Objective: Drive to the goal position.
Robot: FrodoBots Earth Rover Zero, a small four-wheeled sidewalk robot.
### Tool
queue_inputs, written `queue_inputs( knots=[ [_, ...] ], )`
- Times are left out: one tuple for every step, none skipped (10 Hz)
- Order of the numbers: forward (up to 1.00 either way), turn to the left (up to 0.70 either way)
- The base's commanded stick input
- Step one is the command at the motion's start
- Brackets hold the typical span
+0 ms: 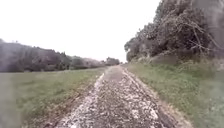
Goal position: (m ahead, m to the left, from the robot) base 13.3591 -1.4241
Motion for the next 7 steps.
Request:
queue_inputs(
  knots=[
    [0.68, 0.00],
    [0.68, 0.00],
    [0.68, 0.00],
    [0.68, 0.00],
    [0.68, 0.00],
    [0.68, 0.00],
    [0.68, 0.00]
  ],
)
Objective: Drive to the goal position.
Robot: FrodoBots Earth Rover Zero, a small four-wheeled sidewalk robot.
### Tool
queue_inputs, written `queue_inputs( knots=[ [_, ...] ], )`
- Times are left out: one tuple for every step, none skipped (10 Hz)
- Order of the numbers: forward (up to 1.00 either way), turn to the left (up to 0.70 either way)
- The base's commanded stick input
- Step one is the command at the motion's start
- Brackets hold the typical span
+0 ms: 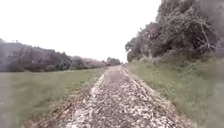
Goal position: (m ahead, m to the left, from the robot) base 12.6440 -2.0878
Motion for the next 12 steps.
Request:
queue_inputs(
  knots=[
    [0.68, 0.00],
    [0.68, 0.00],
    [0.68, 0.00],
    [0.68, 0.00],
    [0.68, 0.00],
    [0.68, 0.00],
    [0.68, 0.00],
    [0.68, -0.02],
    [0.67, -0.34],
    [0.67, -0.34],
    [0.67, -0.34],
    [0.67, 0.00]
  ],
)
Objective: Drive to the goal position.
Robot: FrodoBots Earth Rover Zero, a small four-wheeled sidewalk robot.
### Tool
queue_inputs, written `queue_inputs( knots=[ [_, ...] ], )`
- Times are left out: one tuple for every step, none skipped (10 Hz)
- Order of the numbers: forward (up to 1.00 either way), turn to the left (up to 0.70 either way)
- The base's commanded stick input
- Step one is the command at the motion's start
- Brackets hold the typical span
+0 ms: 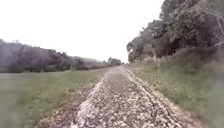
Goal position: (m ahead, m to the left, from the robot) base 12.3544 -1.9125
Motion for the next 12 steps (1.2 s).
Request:
queue_inputs(
  knots=[
    [0.65, 0.00],
    [0.64, 0.00],
    [0.63, 0.00],
    [0.63, 0.00],
    [0.63, 0.00],
    [0.63, 0.00],
    [0.63, 0.00],
    [0.63, 0.00],
    [0.63, 0.00],
    [0.63, 0.00],
    [0.63, -0.01],
    [0.62, -0.03]
  ],
)
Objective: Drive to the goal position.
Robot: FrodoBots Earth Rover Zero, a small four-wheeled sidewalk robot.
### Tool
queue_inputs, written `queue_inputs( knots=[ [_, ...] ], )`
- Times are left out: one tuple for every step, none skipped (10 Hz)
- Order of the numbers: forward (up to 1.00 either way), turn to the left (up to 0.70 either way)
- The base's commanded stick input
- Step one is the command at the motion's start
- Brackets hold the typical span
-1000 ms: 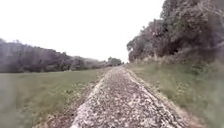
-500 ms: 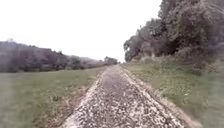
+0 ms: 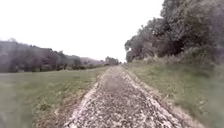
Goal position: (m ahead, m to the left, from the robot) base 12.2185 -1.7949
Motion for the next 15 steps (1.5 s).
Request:
queue_inputs(
  knots=[
    [0.62, -0.21],
    [0.62, -0.31],
    [0.62, -0.31],
    [0.62, -0.36],
    [0.60, -0.53],
    [0.58, 0.00],
    [0.58, 0.00],
    [0.58, 0.00],
    [0.57, 0.00],
    [0.57, 0.00],
    [0.56, 0.00],
    [0.56, 0.00],
    [0.56, 0.00],
    [0.56, 0.00],
    [0.56, 0.00]
  ],
)
